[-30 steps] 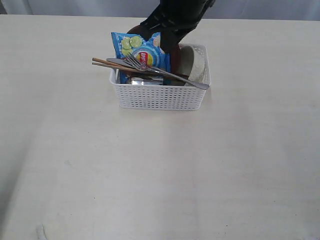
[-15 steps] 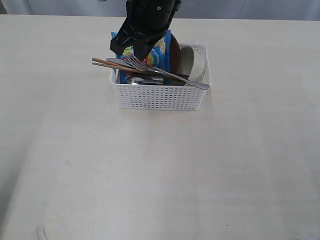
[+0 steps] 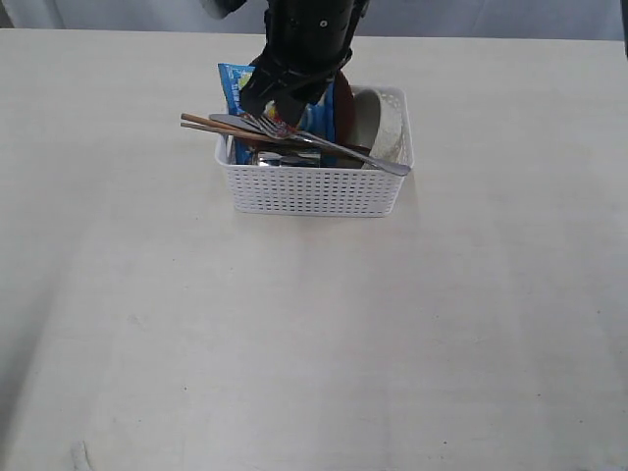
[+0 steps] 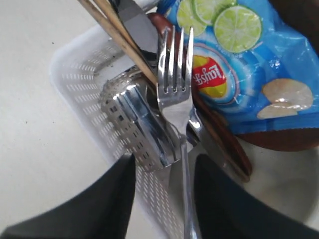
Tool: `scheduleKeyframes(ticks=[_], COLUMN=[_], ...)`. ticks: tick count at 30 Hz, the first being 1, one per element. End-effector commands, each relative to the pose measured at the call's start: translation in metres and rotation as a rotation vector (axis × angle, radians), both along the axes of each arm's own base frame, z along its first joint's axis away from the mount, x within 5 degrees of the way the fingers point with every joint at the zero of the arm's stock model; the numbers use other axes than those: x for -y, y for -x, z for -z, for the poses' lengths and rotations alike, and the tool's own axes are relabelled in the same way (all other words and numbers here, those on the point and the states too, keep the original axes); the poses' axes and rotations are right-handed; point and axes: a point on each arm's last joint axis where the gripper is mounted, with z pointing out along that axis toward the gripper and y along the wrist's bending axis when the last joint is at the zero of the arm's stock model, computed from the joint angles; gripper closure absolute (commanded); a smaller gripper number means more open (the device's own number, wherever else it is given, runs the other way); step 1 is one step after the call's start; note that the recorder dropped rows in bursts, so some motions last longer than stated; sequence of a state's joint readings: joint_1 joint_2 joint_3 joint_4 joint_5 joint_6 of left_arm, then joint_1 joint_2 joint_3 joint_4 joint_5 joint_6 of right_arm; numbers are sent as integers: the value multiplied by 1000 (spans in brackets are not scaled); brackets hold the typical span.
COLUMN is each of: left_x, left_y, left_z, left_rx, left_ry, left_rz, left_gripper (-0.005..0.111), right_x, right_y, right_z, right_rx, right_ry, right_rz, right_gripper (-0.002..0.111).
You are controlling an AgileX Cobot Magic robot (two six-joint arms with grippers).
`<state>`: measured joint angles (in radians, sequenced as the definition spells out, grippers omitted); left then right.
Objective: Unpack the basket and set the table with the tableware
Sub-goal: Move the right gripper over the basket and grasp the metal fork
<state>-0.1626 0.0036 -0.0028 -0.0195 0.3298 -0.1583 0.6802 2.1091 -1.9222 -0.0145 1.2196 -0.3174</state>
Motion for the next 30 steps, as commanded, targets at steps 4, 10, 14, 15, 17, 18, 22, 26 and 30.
scheduleKeyframes(ticks=[4,10,14,15,17,18,22,26,30], left_x=[0,0,0,0,0,0,0,0,0], left_y=[0,0,0,0,0,0,0,0,0], left_z=[0,0,0,0,0,0,0,0,0], left_rx=[11,11,11,11,11,11,11,11,11], left_ry=[5,5,5,5,5,5,5,5,5], left_rz=[-1,-1,-1,-1,-1,-1,-1,-1,-1], left_gripper=[107,107,107,107,107,107,107,107,107], right_x=[4,15,25,27,30,32,30,27,26], right_y=[-12,-23,-31,-32,-35,-36,-35,-35,-37], right_z=[22,35,35,36,35,35,38,45,56], right_rx=[-26,-59,-100,-114,-131,-136,-150,-172,-192], right_ry=[41,48,-11,-30,-60,-68,-82,-92,-80], right_rz=[18,34,54,59,56,57,43,18,20], right_gripper=[71,71,71,71,71,71,71,71,71])
